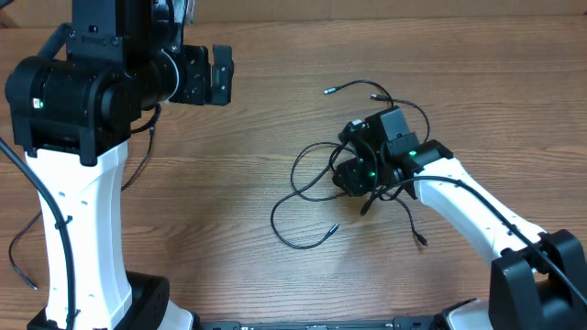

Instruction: Untangle cables

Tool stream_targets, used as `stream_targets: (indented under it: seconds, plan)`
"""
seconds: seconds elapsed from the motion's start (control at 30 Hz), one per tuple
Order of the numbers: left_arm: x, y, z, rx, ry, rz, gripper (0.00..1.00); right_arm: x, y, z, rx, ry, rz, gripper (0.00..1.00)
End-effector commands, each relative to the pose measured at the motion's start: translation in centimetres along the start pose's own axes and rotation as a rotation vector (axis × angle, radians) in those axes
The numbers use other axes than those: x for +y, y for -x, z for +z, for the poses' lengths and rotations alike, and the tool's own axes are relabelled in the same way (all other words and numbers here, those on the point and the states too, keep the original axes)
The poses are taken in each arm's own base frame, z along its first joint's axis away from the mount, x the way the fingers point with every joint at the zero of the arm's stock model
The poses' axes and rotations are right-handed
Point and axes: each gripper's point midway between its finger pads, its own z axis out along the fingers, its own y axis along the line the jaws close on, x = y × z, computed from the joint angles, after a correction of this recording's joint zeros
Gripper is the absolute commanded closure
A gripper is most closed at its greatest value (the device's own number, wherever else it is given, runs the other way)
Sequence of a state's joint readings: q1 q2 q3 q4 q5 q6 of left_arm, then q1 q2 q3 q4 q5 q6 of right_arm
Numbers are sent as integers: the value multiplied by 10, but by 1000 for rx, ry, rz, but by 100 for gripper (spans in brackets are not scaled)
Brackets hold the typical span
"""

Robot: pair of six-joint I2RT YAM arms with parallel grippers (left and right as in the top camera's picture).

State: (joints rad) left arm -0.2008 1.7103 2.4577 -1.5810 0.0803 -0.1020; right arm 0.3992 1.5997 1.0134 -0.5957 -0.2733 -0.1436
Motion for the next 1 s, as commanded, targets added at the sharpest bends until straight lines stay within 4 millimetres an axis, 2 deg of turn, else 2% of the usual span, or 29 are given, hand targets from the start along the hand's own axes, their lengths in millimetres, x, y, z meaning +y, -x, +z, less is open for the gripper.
stream_targets:
  seconds: [0.0, 0.13, 0.37, 0.4, 0.43, 0.47, 0.5, 0.6, 0.7, 0.77, 0.83, 0.87, 0.97]
  plan:
    - [3, -4, -3, 11, 14, -5, 0, 3, 18, -3, -69, -17, -124, 39]
    - [4, -12, -3, 44, 17, 5, 0, -4, 18, 11, -60, -30, -125, 37]
    - [5, -21, -4, 79, 21, 11, 0, -20, -18, 63, 92, -30, -91, 39]
    - [5, -21, -4, 81, 21, 14, 0, -20, -25, 71, 118, -18, -84, 48]
    - [5, -21, -4, 83, 21, 19, 0, -19, -29, 75, 132, -7, -80, 73]
    - [6, -21, -4, 83, 23, 20, 0, -18, -32, 77, 143, 0, -76, 92]
    - [6, -21, -4, 83, 22, 22, 0, -17, -35, 77, 155, 6, -68, 96]
    - [5, -21, -4, 80, 22, 22, 0, -14, -36, 72, 178, 10, -43, 96]
    - [5, -18, -4, 70, 21, 23, 0, -5, -19, 47, 182, 21, -31, 96]
    - [5, -15, -3, 58, 21, 24, 0, 5, 11, 16, 127, 9, -57, 96]
    - [5, -12, -3, 45, 19, 25, 0, 16, 45, -22, 44, 2, -85, 96]
    - [5, -10, -1, 40, 19, 26, 0, 26, 71, -57, -30, -3, -82, 96]
    - [5, -7, 3, 39, 18, 26, 0, 48, 119, -136, -195, -1, -101, 96]
